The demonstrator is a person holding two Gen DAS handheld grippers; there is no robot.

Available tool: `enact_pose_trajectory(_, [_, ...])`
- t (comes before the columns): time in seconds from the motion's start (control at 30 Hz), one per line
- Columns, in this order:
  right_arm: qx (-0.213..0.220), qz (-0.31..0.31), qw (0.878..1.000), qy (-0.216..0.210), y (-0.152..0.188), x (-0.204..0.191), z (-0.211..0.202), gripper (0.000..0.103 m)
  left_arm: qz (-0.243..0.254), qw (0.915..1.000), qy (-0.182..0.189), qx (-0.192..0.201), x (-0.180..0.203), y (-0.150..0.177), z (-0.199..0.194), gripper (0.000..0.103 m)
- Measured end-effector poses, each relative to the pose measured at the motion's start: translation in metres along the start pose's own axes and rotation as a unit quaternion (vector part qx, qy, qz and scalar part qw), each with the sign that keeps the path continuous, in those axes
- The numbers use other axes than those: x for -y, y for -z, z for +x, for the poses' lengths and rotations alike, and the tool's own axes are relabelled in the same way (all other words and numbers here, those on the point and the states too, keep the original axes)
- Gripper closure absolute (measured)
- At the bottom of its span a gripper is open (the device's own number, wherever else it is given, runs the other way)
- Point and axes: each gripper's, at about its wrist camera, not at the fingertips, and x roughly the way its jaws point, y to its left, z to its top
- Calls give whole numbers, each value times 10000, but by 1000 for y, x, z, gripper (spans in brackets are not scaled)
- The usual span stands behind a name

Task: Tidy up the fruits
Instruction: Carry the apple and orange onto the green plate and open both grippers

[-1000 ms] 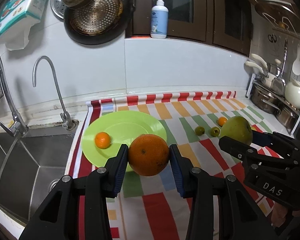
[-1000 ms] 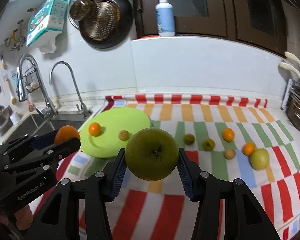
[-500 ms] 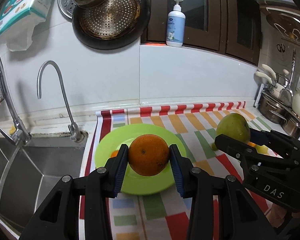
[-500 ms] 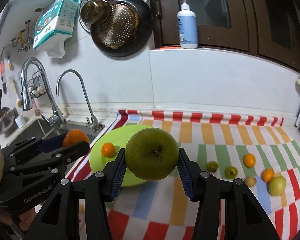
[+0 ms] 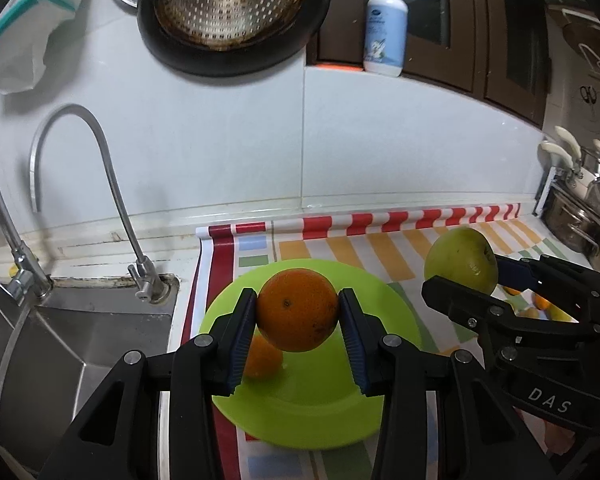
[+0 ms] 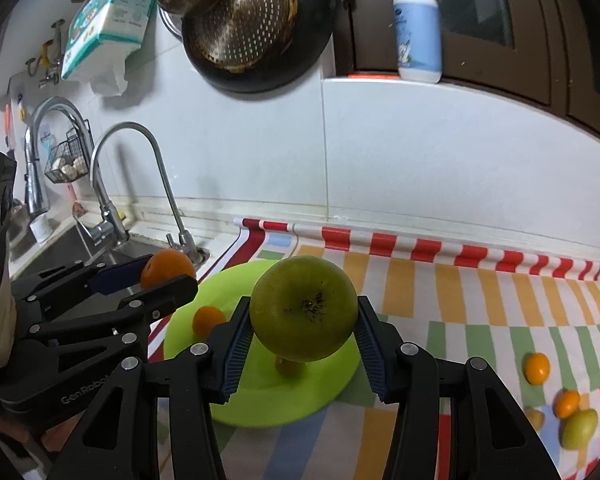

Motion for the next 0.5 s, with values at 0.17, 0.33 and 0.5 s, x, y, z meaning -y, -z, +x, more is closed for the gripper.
enact_pose_trajectory(0.17, [-204,-56,9998,-63,-2,2,29,53,-18,9999,-60,-80,-9,-1,24,62])
enact_pose_trajectory(0.33, [-443,-98,9988,-179,2,3,58,53,8,9998,-124,-165,-16,0,47,62])
enact_pose_trajectory(0.5, [-655,-92,9974,-279,6,2,82,53,13,9993,-175,-335,-22,4,66,62])
